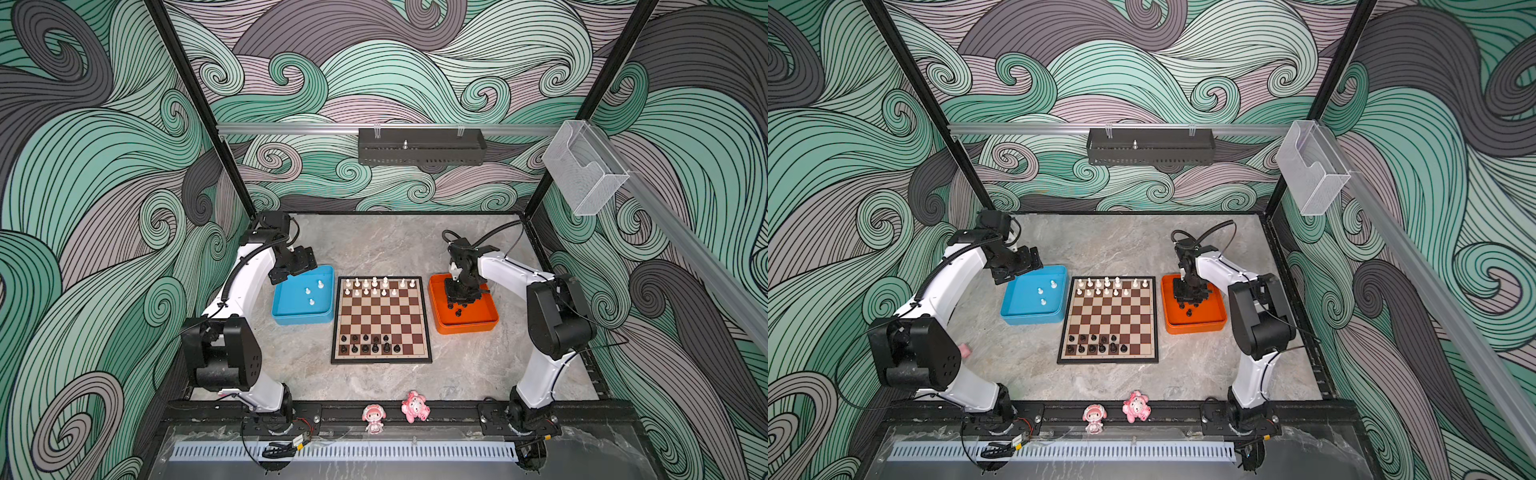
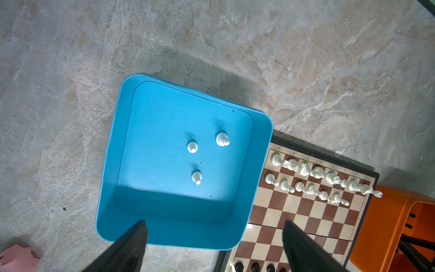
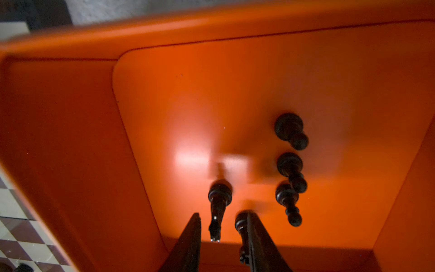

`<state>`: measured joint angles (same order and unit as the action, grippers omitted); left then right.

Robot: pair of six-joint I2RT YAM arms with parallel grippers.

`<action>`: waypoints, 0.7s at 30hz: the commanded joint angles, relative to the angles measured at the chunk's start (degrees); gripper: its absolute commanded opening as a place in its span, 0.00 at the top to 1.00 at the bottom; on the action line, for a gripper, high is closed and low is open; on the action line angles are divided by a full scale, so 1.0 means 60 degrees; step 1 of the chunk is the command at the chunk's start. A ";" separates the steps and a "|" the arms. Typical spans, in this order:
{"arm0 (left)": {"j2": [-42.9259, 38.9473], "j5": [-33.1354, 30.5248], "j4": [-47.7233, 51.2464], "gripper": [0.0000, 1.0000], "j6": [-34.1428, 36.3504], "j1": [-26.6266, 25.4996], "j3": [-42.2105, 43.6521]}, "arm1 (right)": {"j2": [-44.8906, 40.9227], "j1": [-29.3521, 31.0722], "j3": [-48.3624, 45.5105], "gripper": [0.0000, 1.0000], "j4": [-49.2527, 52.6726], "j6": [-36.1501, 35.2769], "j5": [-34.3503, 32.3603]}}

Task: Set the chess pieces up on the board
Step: 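Move the left gripper over the blue bin while the right lowers into the orange bin, then close the right gripper on a black pawn and lift it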

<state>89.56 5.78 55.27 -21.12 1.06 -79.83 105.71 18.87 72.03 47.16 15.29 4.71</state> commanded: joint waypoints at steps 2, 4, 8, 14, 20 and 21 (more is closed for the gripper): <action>0.0074 0.0153 0.0170 0.08 0.0078 0.0086 -0.0334 | 0.0163 0.0075 0.0215 0.69 0.0012 -0.0078 0.0043; 0.0088 0.0150 0.0167 0.08 0.0060 0.0100 -0.0331 | 0.0215 0.0076 0.0203 0.71 -0.0001 -0.0101 0.0059; 0.0128 0.0207 0.0107 0.08 0.0042 0.0101 -0.0222 | 0.0281 0.0078 0.0178 0.75 0.0005 -0.0146 0.0109; 0.0148 0.0294 0.0077 0.08 0.0034 0.0101 -0.0179 | 0.0427 0.0081 0.0146 0.78 0.0002 -0.0138 0.0174; 0.0186 0.0384 0.0054 0.08 0.0018 0.0102 -0.0193 | 0.0400 0.0078 0.0153 0.84 0.0001 -0.0175 0.0218; 0.0183 0.0399 0.0035 0.08 0.0012 0.0102 -0.0182 | 0.0354 0.0081 0.0149 0.85 -0.0006 -0.0188 0.0225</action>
<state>89.91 7.18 55.22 -21.15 1.17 -79.83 107.81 19.07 72.20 46.92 14.90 5.48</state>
